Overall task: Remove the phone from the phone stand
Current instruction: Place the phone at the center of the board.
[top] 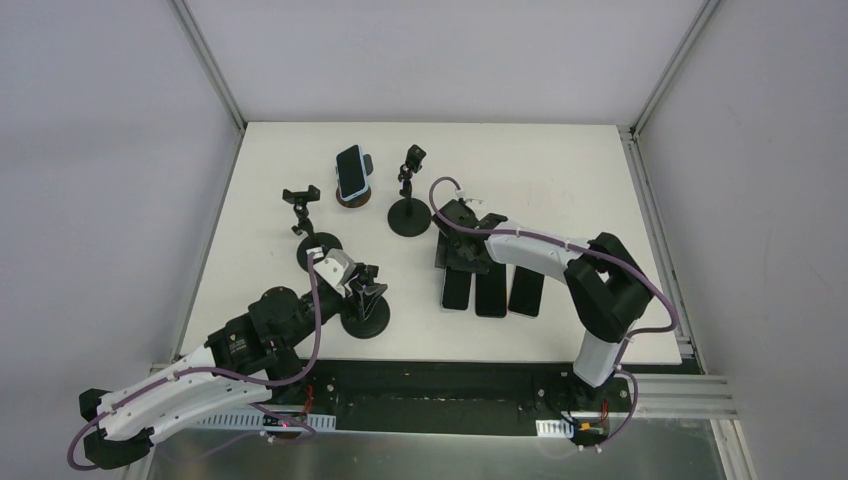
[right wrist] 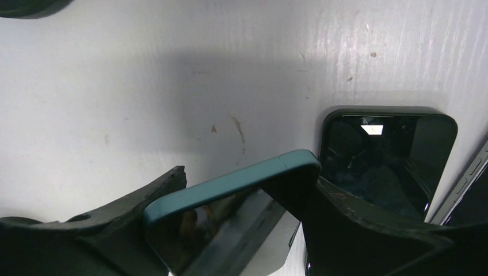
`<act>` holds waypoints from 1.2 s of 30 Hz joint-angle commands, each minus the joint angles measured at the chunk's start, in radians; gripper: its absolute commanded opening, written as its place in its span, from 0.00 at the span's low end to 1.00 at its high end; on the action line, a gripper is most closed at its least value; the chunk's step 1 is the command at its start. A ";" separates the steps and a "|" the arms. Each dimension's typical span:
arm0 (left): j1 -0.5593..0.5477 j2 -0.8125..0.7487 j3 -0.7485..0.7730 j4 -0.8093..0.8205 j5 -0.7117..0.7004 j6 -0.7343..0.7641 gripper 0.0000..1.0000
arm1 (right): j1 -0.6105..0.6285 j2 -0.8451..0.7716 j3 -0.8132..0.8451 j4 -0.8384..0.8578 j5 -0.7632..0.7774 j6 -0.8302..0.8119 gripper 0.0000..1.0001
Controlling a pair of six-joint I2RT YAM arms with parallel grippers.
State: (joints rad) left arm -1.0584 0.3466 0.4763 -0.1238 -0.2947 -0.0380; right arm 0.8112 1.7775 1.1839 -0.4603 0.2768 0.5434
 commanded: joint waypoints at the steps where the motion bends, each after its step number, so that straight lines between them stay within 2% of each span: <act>1: 0.009 0.009 -0.008 -0.063 -0.017 0.007 0.00 | 0.006 0.018 -0.025 0.004 0.026 0.056 0.51; 4: 0.009 0.012 -0.010 -0.063 -0.017 0.003 0.00 | 0.016 0.036 -0.023 -0.013 0.023 0.056 0.58; 10: 0.009 0.013 -0.019 -0.063 -0.017 -0.011 0.00 | 0.026 0.063 -0.033 -0.026 0.013 0.069 0.63; 21: 0.009 0.029 -0.019 -0.063 -0.021 -0.019 0.00 | 0.025 0.042 -0.045 -0.033 -0.051 0.045 0.84; 26: 0.009 0.020 -0.024 -0.063 -0.021 -0.033 0.00 | 0.026 0.012 -0.049 -0.033 -0.061 0.036 0.85; 32: 0.008 0.033 0.036 -0.062 0.013 -0.007 0.00 | 0.024 -0.197 -0.003 -0.117 -0.032 0.003 0.87; 36: 0.009 0.128 0.158 -0.055 0.053 0.039 0.00 | 0.024 -0.399 0.012 -0.145 0.002 -0.007 0.90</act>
State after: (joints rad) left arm -1.0584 0.3935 0.5186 -0.1574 -0.2867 -0.0505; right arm 0.8322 1.5986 1.1557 -0.5480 0.2424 0.5560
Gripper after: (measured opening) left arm 0.563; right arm 0.890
